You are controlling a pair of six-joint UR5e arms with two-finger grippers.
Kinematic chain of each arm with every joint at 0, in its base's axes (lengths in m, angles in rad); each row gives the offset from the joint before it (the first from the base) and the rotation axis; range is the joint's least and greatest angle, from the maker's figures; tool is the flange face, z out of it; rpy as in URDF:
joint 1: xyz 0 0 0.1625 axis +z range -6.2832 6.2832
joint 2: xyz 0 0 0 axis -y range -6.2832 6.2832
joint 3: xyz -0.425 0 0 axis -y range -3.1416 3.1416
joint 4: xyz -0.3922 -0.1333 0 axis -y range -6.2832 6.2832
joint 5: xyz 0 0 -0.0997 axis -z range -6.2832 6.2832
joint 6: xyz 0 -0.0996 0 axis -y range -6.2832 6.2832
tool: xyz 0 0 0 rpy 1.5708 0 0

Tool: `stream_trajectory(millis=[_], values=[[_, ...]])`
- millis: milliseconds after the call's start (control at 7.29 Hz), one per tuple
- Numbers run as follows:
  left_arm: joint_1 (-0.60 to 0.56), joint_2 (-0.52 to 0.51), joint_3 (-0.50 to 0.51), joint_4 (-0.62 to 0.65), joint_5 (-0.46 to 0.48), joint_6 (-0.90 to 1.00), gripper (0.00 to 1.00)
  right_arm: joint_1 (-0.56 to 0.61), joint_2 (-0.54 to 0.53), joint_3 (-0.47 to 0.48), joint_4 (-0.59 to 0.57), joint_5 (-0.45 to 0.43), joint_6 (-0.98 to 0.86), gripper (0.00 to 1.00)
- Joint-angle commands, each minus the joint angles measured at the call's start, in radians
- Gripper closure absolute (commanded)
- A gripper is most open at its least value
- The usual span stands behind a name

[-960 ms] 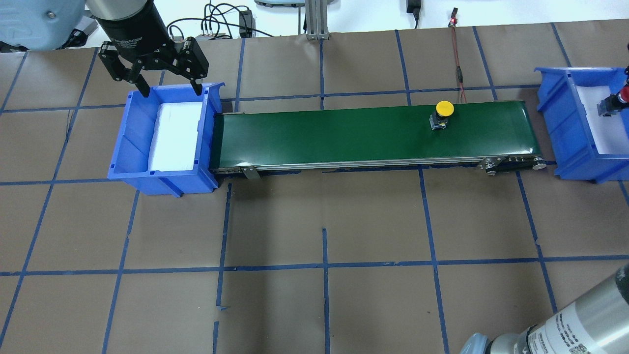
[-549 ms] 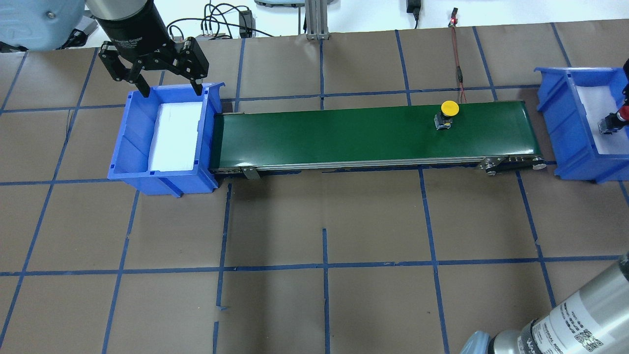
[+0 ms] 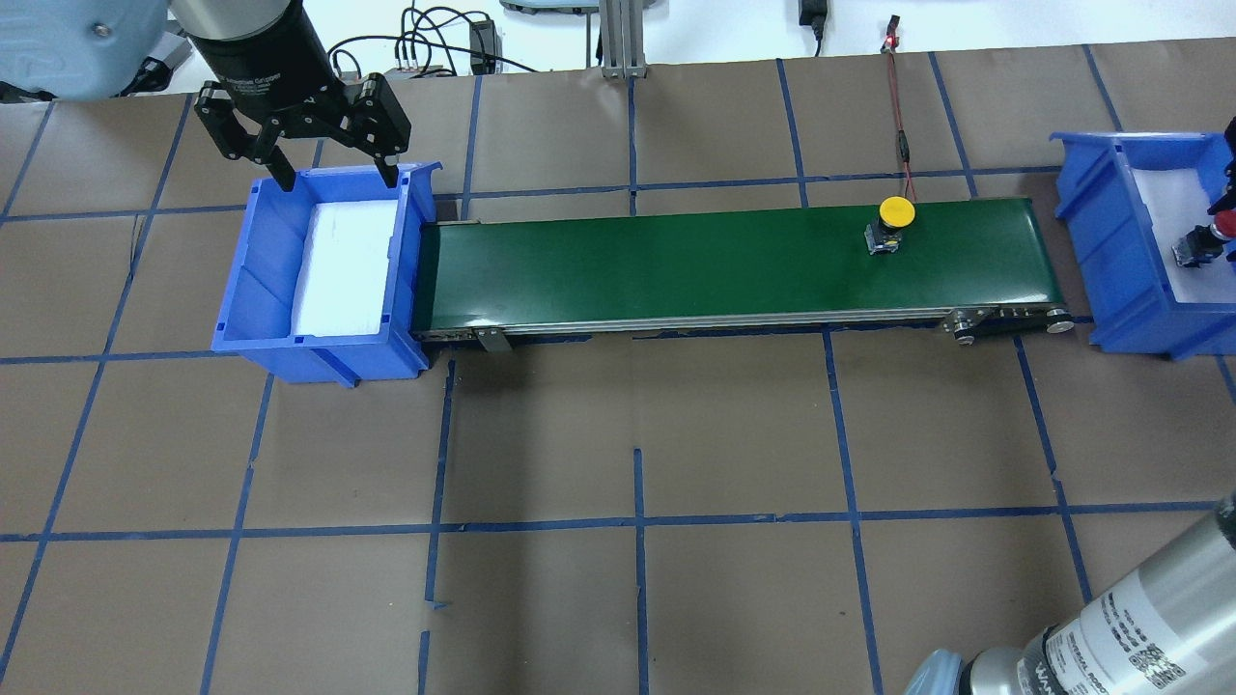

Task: Transport two buttons from left to right
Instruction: 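Carry the red button into the blue bin near the right arm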

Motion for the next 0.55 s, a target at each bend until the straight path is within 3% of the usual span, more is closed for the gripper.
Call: stream_trajectory(millis=[0,412], values=[[0.001,0.0,0.001,0.0,0.0,0.0,0.0,0.065,-0.082,-0.035,0.09,0.002,0.015,0.0],[0.001,0.0,0.001,0.0,0.0,0.0,0.0,0.259,-0.149,0.004,0.158,-0.006,0.152,0.0]])
